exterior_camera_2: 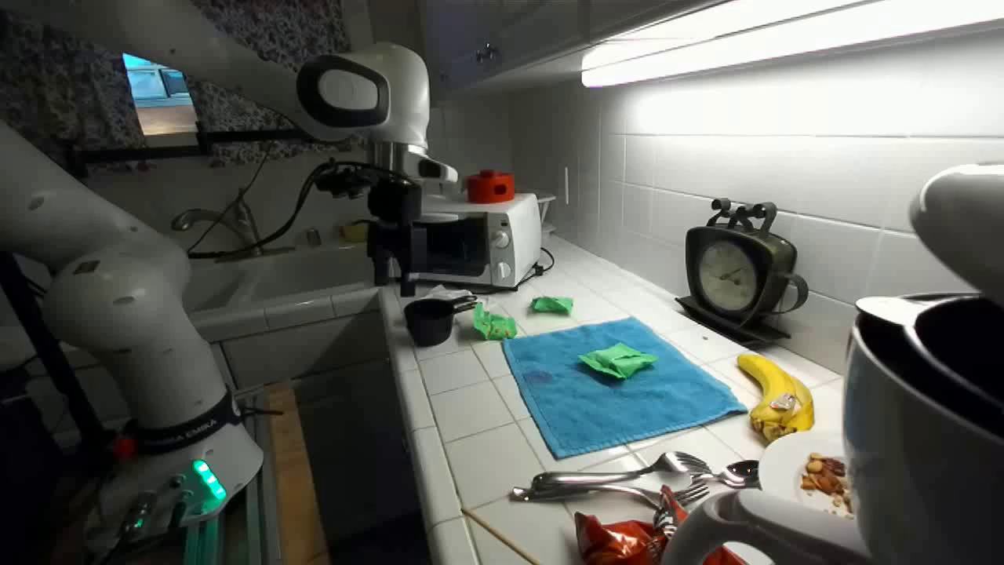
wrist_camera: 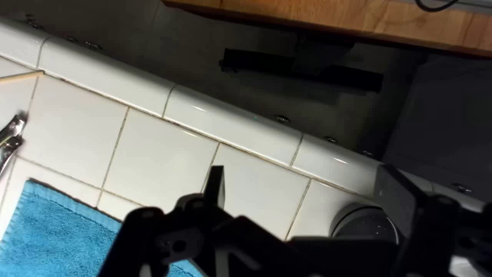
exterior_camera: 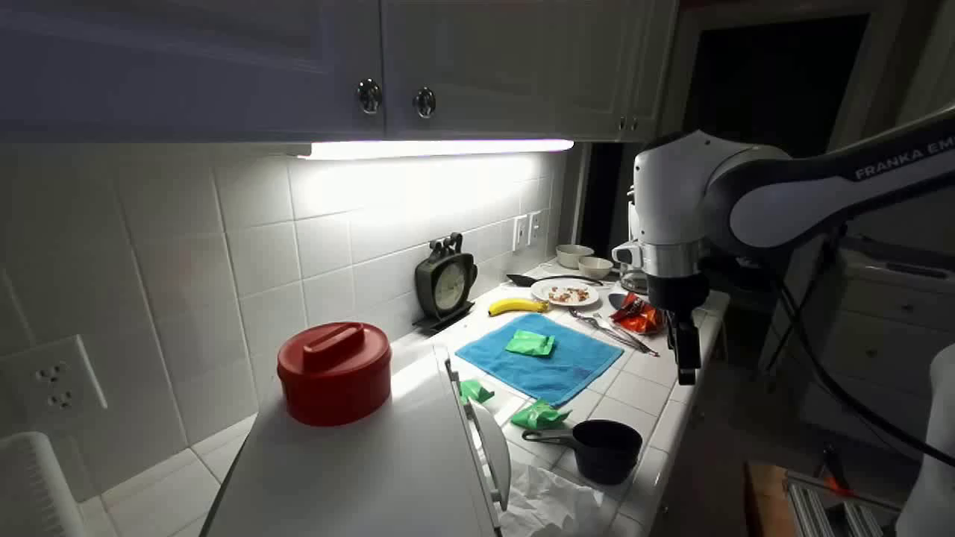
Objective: Fold the towel on the counter
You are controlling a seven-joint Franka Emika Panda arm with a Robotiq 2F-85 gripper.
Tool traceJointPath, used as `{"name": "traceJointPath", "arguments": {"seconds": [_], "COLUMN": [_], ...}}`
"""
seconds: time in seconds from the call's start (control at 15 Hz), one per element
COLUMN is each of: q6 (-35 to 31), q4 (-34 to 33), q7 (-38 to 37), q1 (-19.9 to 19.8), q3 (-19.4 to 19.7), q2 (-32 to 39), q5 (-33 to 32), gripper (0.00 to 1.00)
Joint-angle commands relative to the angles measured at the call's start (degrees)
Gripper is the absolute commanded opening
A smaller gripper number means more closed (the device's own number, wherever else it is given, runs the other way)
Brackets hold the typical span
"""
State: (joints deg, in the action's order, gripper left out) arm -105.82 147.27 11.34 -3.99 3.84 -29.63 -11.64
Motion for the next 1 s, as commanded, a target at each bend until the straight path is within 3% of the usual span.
{"name": "traceJointPath", "arguments": {"seconds": [0.0, 0.2, 0.47, 0.73, 0.93], "q6": [0.1, 0.1, -13.0, -22.8, -26.0], "q4": [-0.1, -0.1, -0.4, -1.9, -3.9], "q7": [-0.2, -0.2, -7.6, -13.2, -19.2], "q1": [0.5, 0.5, -4.2, -6.7, -7.5], "q3": [0.4, 0.4, 1.8, 2.8, 3.0], "q2": [0.0, 0.0, 6.1, 13.8, 19.3], "q5": [-0.2, -0.2, -5.4, -4.2, -2.7], "gripper": [1.00, 1.00, 1.00, 1.00, 1.00]}}
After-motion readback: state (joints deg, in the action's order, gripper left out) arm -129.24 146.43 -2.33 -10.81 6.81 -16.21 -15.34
